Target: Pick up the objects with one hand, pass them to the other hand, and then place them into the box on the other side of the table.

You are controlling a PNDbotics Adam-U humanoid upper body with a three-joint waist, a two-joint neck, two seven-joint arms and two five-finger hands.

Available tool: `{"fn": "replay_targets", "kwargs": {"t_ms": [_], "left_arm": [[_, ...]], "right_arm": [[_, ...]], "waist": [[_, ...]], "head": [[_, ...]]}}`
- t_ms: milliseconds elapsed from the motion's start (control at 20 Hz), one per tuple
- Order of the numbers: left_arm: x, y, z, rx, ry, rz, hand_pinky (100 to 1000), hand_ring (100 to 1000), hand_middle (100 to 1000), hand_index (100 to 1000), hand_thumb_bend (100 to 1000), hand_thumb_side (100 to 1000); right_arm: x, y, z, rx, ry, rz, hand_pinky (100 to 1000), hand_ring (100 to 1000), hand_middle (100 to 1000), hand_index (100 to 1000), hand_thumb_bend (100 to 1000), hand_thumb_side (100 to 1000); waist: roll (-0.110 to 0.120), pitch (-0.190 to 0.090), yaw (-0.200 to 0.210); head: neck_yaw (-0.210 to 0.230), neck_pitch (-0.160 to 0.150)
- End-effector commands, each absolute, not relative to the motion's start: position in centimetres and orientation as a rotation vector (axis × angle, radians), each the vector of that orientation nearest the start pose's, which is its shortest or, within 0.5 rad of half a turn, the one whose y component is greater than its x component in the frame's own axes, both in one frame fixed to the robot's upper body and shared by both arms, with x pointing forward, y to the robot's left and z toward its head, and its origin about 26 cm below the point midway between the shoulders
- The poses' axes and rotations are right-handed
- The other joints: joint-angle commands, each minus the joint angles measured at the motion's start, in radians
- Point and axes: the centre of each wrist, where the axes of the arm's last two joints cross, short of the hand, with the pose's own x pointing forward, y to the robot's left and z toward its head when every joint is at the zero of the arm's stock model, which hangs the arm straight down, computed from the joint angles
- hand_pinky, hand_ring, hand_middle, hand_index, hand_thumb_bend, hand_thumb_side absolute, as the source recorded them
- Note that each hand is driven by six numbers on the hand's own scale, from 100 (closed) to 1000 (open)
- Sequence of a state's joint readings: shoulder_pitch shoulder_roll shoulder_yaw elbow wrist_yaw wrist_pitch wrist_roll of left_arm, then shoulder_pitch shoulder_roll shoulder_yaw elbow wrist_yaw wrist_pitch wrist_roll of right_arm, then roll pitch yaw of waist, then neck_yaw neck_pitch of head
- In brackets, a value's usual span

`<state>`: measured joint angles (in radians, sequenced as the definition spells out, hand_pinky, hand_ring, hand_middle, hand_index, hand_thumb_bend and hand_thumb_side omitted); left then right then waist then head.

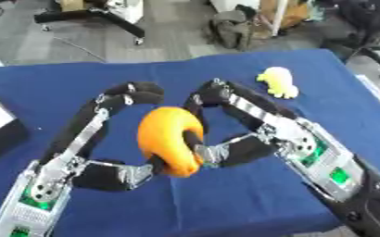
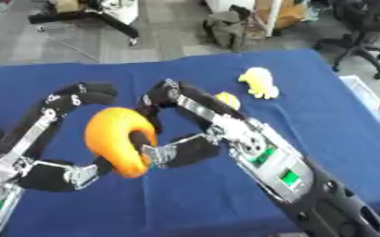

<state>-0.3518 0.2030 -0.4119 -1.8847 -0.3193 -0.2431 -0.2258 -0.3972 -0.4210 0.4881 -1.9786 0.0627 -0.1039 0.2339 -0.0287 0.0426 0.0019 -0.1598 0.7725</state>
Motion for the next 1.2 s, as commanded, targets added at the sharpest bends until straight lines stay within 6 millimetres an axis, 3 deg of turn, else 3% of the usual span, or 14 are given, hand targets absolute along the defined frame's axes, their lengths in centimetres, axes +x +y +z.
{"fn": "replay_targets", "kwargs": {"t_ms": [50,300,350,550,700,950,1200], "left_arm": [[29.4,13.5,16.2,-0.164,-2.345,-1.141,876,855,714,739,312,379],[29.3,13.5,16.3,-0.177,-2.343,-1.141,785,714,529,527,146,318],[29.4,13.5,16.3,-0.175,-2.340,-1.137,754,669,488,477,100,328],[29.4,13.5,16.1,-0.181,-2.334,-1.084,698,585,396,361,100,435],[29.5,13.5,16.1,-0.192,-2.345,-1.017,692,576,381,342,100,444],[29.6,13.6,16.0,-0.195,-2.346,-0.981,705,587,379,337,100,457],[29.7,13.8,15.7,-0.188,-2.330,-0.976,709,590,378,333,100,463]], "right_arm": [[28.2,-15.8,18.2,0.288,-2.178,1.213,533,579,279,125,100,215],[28.2,-15.9,18.2,0.292,-2.179,1.206,523,580,280,126,100,226],[28.2,-15.9,18.2,0.293,-2.180,1.205,521,580,282,128,100,237],[28.3,-15.9,18.2,0.305,-2.181,1.197,526,589,317,151,100,270],[28.2,-16.0,18.1,0.338,-2.175,1.202,553,630,402,200,100,269],[28.4,-16.8,17.9,0.398,-2.189,1.165,604,756,596,401,100,593],[28.8,-18.2,18.3,0.356,-2.290,1.046,689,801,690,517,100,649]], "waist": [[0.001,-0.008,0.000],[0.001,-0.009,-0.001],[0.001,-0.009,-0.001],[0.000,-0.008,-0.003],[0.000,-0.008,-0.004],[0.001,-0.006,-0.007],[0.003,-0.007,-0.014]], "head": [[-0.002,-0.003],[0.000,-0.003],[0.001,-0.003],[0.003,-0.003],[0.003,-0.003],[0.008,-0.003],[0.013,-0.003]]}}
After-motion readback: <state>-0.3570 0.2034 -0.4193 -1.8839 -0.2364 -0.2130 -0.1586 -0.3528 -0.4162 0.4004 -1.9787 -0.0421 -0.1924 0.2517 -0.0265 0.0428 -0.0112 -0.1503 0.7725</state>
